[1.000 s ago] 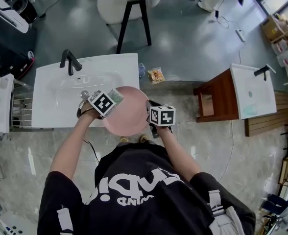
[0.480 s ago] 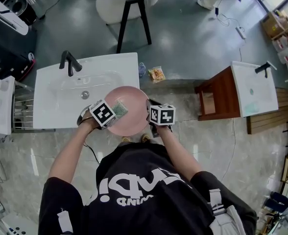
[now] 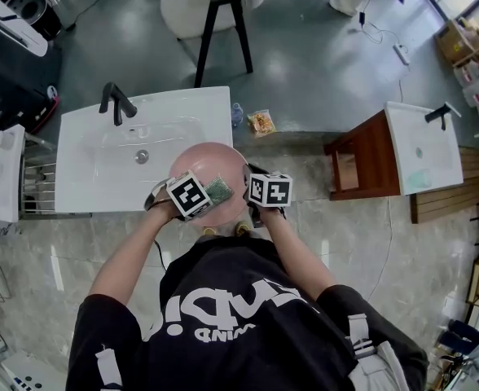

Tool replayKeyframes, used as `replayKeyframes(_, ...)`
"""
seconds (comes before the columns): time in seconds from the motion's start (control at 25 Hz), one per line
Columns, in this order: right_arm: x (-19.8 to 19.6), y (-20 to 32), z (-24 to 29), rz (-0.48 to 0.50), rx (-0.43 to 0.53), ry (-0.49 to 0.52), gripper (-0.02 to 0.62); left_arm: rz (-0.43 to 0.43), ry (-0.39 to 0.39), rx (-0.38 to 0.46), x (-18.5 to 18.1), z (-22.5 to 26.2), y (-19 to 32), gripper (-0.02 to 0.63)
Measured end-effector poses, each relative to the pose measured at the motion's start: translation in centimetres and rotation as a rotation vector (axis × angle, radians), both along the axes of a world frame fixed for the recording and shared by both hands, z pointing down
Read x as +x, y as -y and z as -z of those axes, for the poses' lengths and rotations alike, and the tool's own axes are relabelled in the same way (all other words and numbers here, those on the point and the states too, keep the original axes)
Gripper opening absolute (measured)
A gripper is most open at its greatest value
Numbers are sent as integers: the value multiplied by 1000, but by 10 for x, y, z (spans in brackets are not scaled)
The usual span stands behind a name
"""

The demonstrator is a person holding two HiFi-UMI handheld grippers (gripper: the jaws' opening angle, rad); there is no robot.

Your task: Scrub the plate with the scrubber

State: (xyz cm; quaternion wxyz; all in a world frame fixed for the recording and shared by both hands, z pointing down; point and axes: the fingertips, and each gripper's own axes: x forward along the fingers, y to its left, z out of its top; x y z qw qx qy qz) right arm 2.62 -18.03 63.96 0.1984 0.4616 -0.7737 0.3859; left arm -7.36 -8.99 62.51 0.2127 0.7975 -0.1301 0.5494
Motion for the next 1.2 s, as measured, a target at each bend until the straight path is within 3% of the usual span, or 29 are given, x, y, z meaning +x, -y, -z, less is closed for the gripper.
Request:
replayKeyframes(0.4,0,0,-1,-5,-30,47,31,21,-52,-1,36,-10,6,95)
replayKeyframes(0.76,-1,-2,-1,30,-60,75,29,85,-49,3,34,-15,36,97)
replayKeyframes(0.96,0,-4,-2,44,-61,75,29,185,-77,-6,21,-20,58,100)
replayKeyframes(1.2,-2,-3,-1,57,-61,70,31,243,-62,46,8,-20,84,100)
